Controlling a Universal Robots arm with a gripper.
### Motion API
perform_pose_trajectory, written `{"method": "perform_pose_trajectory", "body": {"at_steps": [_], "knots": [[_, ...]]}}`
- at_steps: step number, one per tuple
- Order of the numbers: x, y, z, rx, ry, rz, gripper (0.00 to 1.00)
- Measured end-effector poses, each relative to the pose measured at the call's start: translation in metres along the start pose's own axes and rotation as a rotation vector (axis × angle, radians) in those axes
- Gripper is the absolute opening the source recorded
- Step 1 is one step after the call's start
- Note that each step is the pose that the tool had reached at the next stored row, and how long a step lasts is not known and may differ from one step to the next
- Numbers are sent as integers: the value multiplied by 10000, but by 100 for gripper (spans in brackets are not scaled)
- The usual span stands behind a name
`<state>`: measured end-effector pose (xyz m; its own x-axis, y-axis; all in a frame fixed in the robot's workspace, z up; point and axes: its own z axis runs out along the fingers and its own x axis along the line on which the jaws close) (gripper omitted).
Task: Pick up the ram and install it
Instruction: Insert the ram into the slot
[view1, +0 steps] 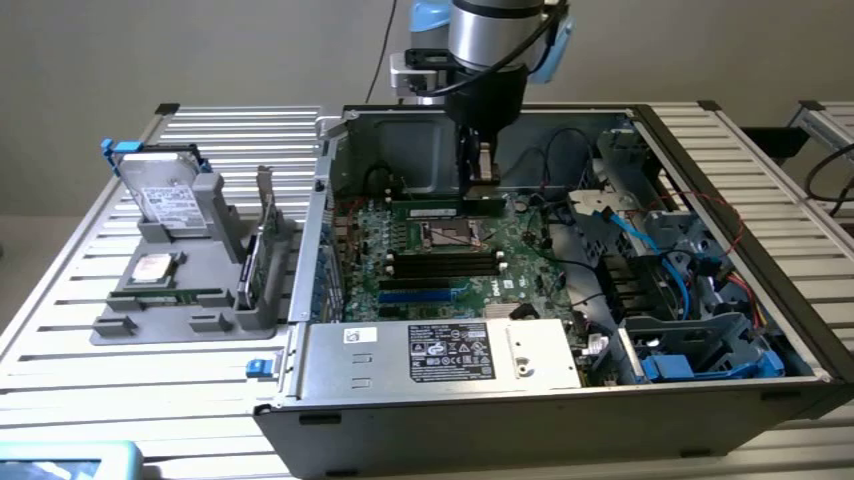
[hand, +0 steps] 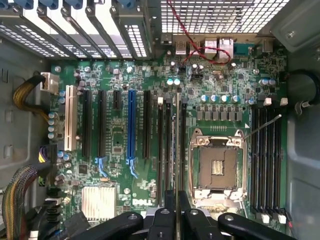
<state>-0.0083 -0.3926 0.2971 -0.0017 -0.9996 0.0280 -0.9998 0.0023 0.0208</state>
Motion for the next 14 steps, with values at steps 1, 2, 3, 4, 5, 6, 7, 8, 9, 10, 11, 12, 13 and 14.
{"method": "perform_pose_trajectory", "body": {"at_steps": [1,2,3,4,5,6,7,8,9,10,11,12,13,14], "knots": [[0,-1,18,0,1,0,14],[0,-4,36,0,1,-1,14],[1,-6,55,0,0,-1,14],[3,-7,72,0,0,1,14],[7,-9,91,0,0,2,14],[22,-9,108,0,4,4,14],[40,-9,127,2,2,7,14],[51,-10,146,6,-1,10,14],[54,-10,165,6,-1,15,14],[54,-11,183,6,0,19,14],[53,-11,201,6,0,23,14],[53,-12,220,5,0,26,14],[52,-12,237,5,1,27,14],[52,-13,255,5,2,29,14]]}}
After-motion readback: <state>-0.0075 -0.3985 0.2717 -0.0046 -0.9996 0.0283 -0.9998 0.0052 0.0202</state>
